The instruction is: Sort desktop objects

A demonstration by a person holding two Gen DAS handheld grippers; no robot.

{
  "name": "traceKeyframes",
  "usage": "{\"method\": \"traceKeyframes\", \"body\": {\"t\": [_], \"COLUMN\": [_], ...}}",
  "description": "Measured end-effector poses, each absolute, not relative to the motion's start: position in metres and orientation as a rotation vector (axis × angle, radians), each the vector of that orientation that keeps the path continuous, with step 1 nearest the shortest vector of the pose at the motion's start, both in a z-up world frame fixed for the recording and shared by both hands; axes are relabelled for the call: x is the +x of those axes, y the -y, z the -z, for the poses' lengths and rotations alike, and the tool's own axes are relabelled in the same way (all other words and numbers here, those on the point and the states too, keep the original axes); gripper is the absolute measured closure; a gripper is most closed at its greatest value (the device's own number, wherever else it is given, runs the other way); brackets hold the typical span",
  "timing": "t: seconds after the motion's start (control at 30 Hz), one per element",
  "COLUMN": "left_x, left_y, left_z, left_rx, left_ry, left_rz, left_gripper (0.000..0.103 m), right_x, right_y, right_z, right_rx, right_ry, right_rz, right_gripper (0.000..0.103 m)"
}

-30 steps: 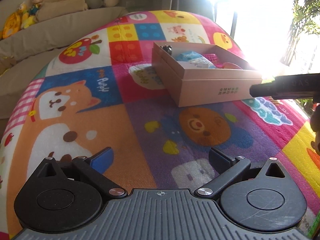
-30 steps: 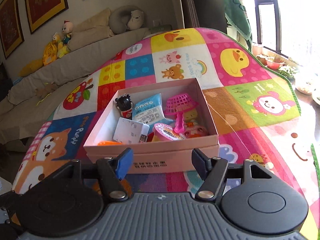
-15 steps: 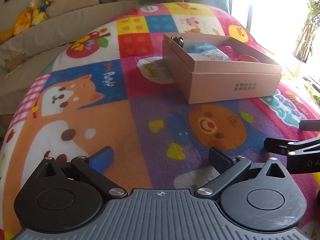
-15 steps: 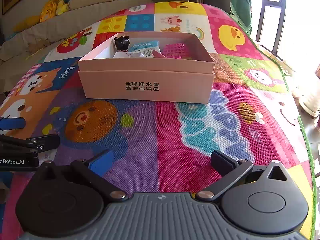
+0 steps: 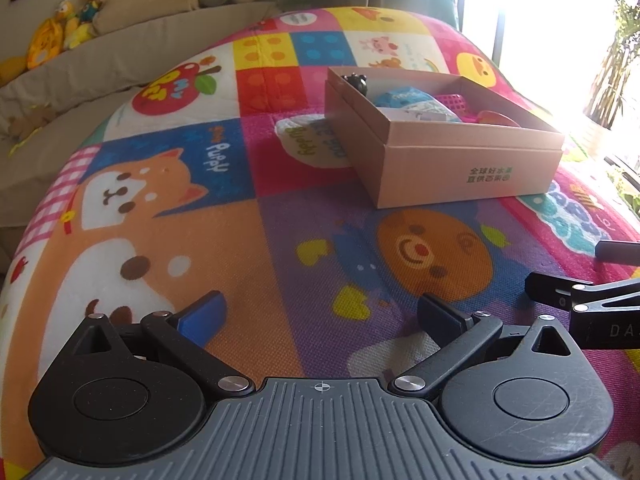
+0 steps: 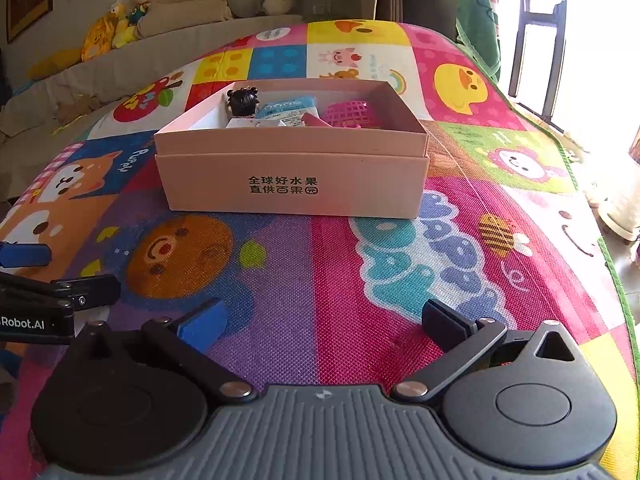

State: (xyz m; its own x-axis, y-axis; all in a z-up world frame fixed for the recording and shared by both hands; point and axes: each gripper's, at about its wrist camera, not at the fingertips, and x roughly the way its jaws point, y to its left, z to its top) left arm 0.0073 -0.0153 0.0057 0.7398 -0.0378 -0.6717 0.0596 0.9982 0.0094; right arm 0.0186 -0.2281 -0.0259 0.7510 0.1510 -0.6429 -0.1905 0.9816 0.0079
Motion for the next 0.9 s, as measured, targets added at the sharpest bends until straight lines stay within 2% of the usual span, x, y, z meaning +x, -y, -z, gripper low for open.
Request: {"method": "traceKeyframes", "body": {"t": [0.9], "left_x": [0.0081], "left_y": [0.0146], "left_z": [-0.0055], "left_rx": [0.026], "left_ry": [-0.732], "left_rz": [0.057], "left_gripper": [0.0], "right_x": [0.0187], "right_y": [0.2285], "right_z": [0.0259], "right_rx": [-0.061], "right_ry": [-0.696], "right_rz": [-0.186], "right_gripper": [0.0]}}
